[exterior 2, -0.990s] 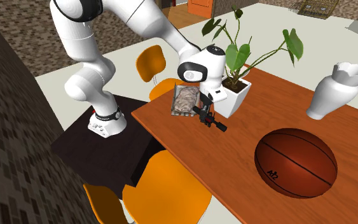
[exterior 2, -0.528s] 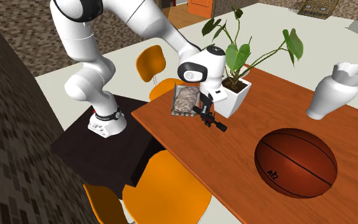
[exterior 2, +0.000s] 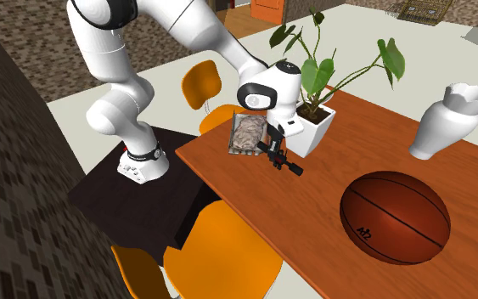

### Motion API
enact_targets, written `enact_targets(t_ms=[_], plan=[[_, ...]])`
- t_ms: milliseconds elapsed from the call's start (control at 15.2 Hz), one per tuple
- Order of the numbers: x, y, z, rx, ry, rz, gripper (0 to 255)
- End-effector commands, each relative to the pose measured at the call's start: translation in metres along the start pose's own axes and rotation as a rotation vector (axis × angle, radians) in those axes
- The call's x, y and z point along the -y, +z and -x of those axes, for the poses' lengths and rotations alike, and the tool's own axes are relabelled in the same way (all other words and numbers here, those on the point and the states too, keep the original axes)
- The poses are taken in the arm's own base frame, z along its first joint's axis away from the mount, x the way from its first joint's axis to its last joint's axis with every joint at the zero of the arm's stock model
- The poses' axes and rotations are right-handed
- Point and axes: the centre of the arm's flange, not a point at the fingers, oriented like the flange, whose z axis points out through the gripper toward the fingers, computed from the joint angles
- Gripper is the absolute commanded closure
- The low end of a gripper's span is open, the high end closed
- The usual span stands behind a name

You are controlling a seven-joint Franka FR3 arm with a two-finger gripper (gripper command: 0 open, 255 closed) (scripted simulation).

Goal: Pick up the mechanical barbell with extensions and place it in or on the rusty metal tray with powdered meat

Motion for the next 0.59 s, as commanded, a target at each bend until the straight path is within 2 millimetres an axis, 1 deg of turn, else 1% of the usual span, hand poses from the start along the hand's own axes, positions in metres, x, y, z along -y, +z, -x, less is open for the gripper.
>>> enact_targets(t_ms=[0, 528], plan=[[0.0, -0.005, 0.0, 0.001, 0.001, 0.0, 255], [0.0, -0.047, 0.0, 0.001, 0.001, 0.0, 255]])
